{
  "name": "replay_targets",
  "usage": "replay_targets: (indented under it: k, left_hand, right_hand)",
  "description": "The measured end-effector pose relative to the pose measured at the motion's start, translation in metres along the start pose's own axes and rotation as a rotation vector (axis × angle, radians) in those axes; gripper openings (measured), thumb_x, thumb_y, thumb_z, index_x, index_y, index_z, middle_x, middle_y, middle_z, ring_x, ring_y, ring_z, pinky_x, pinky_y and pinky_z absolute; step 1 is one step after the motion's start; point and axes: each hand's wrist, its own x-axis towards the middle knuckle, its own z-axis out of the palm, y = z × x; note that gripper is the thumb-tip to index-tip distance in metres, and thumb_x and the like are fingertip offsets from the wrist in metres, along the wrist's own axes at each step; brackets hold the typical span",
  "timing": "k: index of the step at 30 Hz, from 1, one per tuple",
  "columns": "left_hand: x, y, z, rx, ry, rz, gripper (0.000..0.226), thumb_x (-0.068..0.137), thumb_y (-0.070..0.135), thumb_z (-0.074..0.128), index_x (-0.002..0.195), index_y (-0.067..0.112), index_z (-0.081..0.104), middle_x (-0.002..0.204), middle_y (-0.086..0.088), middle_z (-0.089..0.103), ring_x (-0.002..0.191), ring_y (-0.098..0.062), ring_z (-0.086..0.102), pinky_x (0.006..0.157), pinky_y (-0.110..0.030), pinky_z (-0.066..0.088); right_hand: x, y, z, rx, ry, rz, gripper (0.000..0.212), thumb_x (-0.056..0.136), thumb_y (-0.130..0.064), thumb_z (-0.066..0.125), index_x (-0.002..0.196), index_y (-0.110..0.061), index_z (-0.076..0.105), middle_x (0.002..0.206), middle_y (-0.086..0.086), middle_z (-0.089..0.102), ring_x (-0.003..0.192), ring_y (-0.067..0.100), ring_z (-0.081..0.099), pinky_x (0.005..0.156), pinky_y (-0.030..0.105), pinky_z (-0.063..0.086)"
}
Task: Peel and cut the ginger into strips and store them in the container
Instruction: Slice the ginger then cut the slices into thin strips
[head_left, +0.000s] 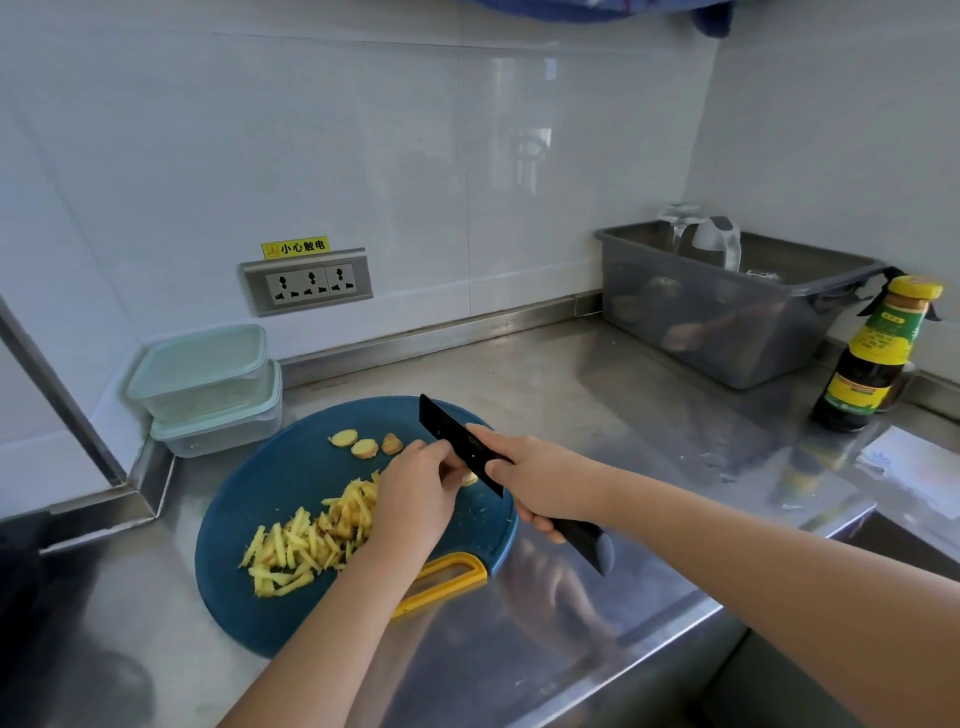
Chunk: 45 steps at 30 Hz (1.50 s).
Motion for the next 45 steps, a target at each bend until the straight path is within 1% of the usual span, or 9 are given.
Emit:
replay_targets:
  k: [4,9,14,17,20,25,30,37,45]
  left_hand:
    - [0.001,0.0,0.0,-0.016,-0.008,0.004,0.004,0.088,0.024,0.064,0.087,0.022,0.068,0.082,0.01,0.053,0.071,-0.005,0.044,0.054,-0.011,0.028]
    - [0.001,0.0,0.0,0.0,0.005,-0.003,0.005,0.088,0.021,0.063,0.086,0.019,0.067,0.082,0.008,0.053,0.072,-0.007,0.045,0.053,-0.012,0.028]
    - [0.0,-0.002,-0.001,-0.076,0.013,-0.022,0.006,0.087,0.022,0.065,0.087,0.019,0.071,0.083,0.009,0.057,0.071,-0.004,0.047,0.066,-0.015,0.031]
    - [-0.001,-0.004,-0.003,-0.112,0.01,-0.034,0.003,0.085,0.02,0.068,0.083,0.019,0.07,0.081,0.01,0.056,0.072,-0.005,0.049,0.068,-0.015,0.034]
    - [-0.002,-0.005,-0.002,-0.101,0.006,-0.024,0.004,0.084,0.02,0.069,0.08,0.019,0.068,0.08,0.007,0.057,0.075,-0.009,0.054,0.071,-0.022,0.041]
    - [-0.003,-0.006,0.0,-0.071,-0.006,-0.006,0.005,0.085,0.023,0.067,0.085,0.018,0.067,0.083,0.004,0.058,0.079,-0.012,0.056,0.074,-0.027,0.046]
    - [-0.002,-0.007,-0.001,-0.022,0.0,0.024,0.008,0.087,0.023,0.065,0.09,0.016,0.068,0.085,0.006,0.059,0.077,-0.008,0.052,0.069,-0.02,0.039]
    - [0.0,-0.005,-0.002,0.007,-0.031,0.028,0.013,0.089,0.028,0.062,0.099,0.021,0.065,0.094,0.005,0.062,0.087,-0.013,0.059,0.079,-0.03,0.048]
    - [-0.001,-0.004,-0.003,0.031,-0.035,0.039,0.011,0.09,0.03,0.061,0.097,0.022,0.064,0.093,0.007,0.06,0.087,-0.012,0.057,0.073,-0.022,0.041]
  right_hand:
    - [0.004,0.003,0.004,-0.018,0.005,0.006,0.052,0.105,-0.022,0.028,0.15,-0.045,0.017,0.06,0.006,0.049,0.042,0.015,0.044,0.043,0.027,0.046]
    - [0.011,0.005,0.009,-0.068,0.06,-0.018,0.053,0.106,-0.021,0.027,0.153,-0.038,0.012,0.064,0.006,0.052,0.041,0.013,0.047,0.038,0.022,0.045]
    - [0.022,0.0,0.021,-0.149,0.111,-0.044,0.054,0.106,-0.022,0.026,0.155,-0.035,0.008,0.088,0.01,0.057,0.065,0.022,0.058,0.06,0.036,0.056]
    - [0.023,0.001,0.02,-0.067,0.099,-0.011,0.055,0.105,-0.022,0.028,0.154,-0.039,0.008,0.075,0.007,0.052,0.055,0.019,0.054,0.048,0.032,0.051]
    - [0.023,0.004,0.011,0.083,0.065,0.044,0.054,0.105,-0.024,0.031,0.152,-0.044,0.013,0.064,0.006,0.052,0.044,0.013,0.045,0.04,0.025,0.043]
    - [0.017,0.002,-0.003,0.079,0.038,-0.001,0.051,0.105,-0.023,0.032,0.15,-0.044,0.021,0.061,0.005,0.052,0.041,0.012,0.044,0.04,0.024,0.043]
    - [0.009,-0.002,-0.005,0.034,0.029,-0.032,0.051,0.105,-0.022,0.032,0.15,-0.044,0.02,0.059,0.005,0.053,0.038,0.011,0.044,0.039,0.023,0.044]
    - [0.008,-0.004,-0.002,0.022,0.03,-0.029,0.051,0.105,-0.022,0.031,0.151,-0.042,0.02,0.058,0.005,0.053,0.036,0.01,0.043,0.039,0.023,0.043]
    - [0.005,-0.007,-0.002,-0.002,0.01,-0.01,0.05,0.106,-0.023,0.031,0.15,-0.044,0.021,0.06,0.005,0.053,0.04,0.011,0.044,0.039,0.022,0.044]
